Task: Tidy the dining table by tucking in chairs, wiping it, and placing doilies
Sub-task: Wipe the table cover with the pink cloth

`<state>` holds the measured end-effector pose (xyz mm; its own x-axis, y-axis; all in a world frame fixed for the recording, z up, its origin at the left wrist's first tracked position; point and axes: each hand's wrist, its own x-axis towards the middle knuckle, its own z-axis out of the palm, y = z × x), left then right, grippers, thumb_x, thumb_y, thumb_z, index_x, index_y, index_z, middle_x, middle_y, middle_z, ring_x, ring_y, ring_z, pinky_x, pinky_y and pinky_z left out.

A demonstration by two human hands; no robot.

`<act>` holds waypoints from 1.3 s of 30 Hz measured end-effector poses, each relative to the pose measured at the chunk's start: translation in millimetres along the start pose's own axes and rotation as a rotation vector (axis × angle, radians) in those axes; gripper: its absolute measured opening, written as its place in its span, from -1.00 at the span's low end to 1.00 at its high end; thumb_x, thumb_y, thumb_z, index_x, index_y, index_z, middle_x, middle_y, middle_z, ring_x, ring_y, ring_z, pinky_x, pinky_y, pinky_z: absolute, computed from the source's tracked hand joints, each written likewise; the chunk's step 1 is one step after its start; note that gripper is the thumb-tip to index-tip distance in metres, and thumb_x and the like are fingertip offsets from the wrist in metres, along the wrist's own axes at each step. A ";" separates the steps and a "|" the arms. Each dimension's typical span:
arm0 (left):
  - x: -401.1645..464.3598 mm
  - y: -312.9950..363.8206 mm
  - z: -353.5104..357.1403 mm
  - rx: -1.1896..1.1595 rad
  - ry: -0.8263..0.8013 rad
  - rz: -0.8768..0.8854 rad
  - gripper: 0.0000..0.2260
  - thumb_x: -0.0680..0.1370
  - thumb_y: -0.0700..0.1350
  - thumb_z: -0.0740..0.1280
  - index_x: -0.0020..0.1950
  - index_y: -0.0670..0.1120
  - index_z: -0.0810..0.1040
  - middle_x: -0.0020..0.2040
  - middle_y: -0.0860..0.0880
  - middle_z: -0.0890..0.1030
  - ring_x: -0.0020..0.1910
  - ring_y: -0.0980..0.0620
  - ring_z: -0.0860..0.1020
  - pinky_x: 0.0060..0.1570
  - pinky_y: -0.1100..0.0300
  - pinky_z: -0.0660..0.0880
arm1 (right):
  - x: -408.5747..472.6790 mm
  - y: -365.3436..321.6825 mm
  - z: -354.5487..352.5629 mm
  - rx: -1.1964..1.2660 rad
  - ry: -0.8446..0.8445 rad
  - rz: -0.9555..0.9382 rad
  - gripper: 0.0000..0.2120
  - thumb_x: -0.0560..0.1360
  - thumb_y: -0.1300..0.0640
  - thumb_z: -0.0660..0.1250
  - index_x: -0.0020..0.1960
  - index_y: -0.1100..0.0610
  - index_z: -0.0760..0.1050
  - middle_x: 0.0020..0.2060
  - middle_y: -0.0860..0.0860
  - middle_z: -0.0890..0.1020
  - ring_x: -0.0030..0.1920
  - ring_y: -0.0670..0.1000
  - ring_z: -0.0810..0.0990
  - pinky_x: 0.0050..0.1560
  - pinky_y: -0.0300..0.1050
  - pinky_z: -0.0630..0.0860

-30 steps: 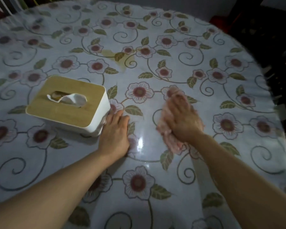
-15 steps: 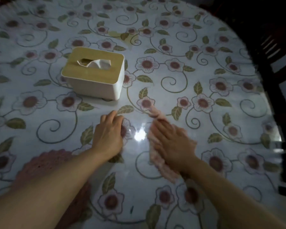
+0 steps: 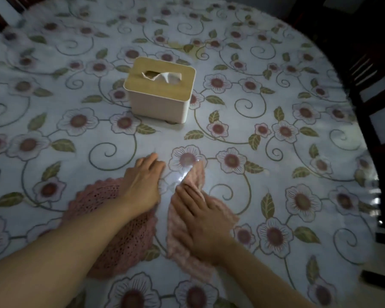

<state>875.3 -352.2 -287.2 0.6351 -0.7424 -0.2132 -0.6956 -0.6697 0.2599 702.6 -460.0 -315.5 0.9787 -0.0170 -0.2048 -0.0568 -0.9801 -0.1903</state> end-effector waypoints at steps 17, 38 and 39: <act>3.3 -139.0 -47.0 -0.042 0.057 -0.327 -0.54 0.44 -0.18 0.31 0.33 -0.06 0.36 0.49 -0.04 0.20 0.40 -0.11 0.21 0.24 -0.04 0.37 | 182.7 9.0 -34.0 -0.011 0.029 -0.123 -0.43 0.58 -0.19 -0.20 0.53 -0.01 -0.17 0.52 -0.09 -0.18 0.50 -0.07 -0.33 0.50 -0.03 -0.24; -44.7 -326.9 -78.2 -0.066 0.100 0.005 -0.58 0.43 -0.11 0.32 0.28 -0.07 0.41 0.42 -0.05 0.31 0.31 -0.11 0.32 0.19 0.02 0.37 | 306.5 -186.9 -22.2 0.044 0.123 0.298 -0.25 0.52 -0.21 -0.14 0.53 0.23 -0.20 0.54 0.16 -0.17 0.52 0.09 -0.30 0.51 0.02 -0.27; -46.7 -336.1 -81.2 -0.054 0.084 0.015 -0.59 0.42 -0.12 0.32 0.27 -0.07 0.40 0.40 -0.04 0.33 0.28 -0.11 0.33 0.12 0.00 0.43 | 303.1 -207.0 -18.8 0.052 0.111 0.291 -0.25 0.53 -0.22 -0.14 0.53 0.21 -0.24 0.53 0.14 -0.21 0.51 0.09 -0.35 0.49 0.02 -0.30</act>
<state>1106.8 -91.1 -288.1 0.6521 -0.7470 -0.1294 -0.6879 -0.6547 0.3133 1014.7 -266.0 -320.1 0.9351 -0.3199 -0.1525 -0.3453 -0.9193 -0.1887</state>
